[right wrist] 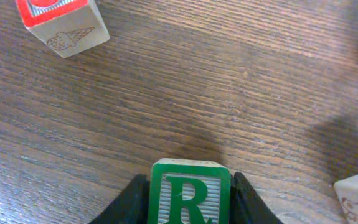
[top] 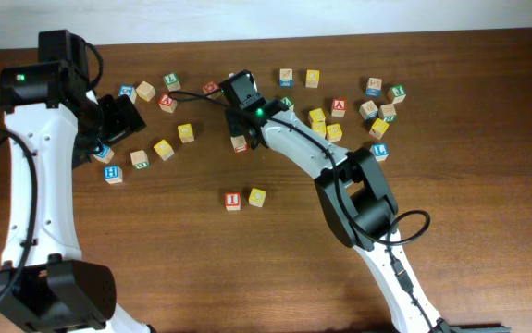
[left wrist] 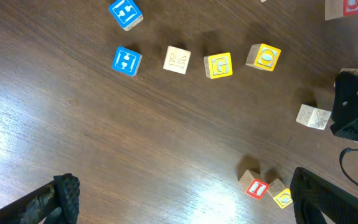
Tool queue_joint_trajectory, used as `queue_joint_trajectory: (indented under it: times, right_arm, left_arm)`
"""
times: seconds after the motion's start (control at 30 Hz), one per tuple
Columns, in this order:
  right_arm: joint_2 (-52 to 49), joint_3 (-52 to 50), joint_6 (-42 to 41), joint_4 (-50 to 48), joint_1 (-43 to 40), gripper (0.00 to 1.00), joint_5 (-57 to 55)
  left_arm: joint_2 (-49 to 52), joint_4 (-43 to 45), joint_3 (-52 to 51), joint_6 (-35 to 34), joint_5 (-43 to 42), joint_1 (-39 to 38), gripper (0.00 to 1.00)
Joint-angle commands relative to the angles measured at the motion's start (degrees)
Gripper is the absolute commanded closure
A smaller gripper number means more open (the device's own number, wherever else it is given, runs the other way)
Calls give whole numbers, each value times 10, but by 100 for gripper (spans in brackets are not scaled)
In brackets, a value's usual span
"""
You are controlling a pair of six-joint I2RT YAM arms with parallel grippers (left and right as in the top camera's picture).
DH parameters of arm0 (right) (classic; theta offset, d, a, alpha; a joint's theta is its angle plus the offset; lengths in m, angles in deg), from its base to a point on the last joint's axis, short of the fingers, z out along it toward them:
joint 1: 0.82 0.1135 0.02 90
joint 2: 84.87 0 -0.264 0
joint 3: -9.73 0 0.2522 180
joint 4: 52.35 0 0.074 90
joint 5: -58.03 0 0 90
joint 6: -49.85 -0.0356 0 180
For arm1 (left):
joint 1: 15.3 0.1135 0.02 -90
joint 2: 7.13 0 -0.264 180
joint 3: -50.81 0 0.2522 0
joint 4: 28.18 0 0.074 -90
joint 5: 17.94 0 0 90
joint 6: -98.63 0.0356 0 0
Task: Spell out ICRA
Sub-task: 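Grasp the green 'R' block with the right gripper, then carry the 'R' block right of the 'C' block and release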
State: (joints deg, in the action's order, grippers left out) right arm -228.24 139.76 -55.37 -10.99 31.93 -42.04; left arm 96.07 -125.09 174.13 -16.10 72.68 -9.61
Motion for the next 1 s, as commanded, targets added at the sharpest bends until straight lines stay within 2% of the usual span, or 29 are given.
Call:
queue_joint_trajectory:
  times: [0.0,0.13,0.27,0.43,0.57,0.63,0.73,0.87,0.97]
  right_arm:
    - [2,12,-16,-1,-9,79,4]
    - [46,12,-33,15,-14,79,4]
    - [128,12,-33,81,-14,80,4]
    - [249,12,-41,280,-14,79,4]
    - [261,8,-83,459,-13,79,35]
    - [257,-19,-82,498,-13,79,71]
    - [257,-92,-83,498,-13,80,74]
    - [257,-201,-83,409,-13,79,186]
    - [257,-244,-116,368,-9,79,200]
  left_arm:
    - [1,2,0,-8,-4,0,1]
    - [1,2,0,-8,-4,0,1]
    - [1,4,0,-8,-4,0,1]
    - [1,6,0,-7,-4,0,1]
    - [1,15,0,-7,-4,0,1]
    - [1,14,0,-7,-4,0,1]
    - [1,14,0,-7,-4,0,1]
    - [1,14,0,-7,-4,0,1]
    - [1,14,0,-7,-4,0,1]
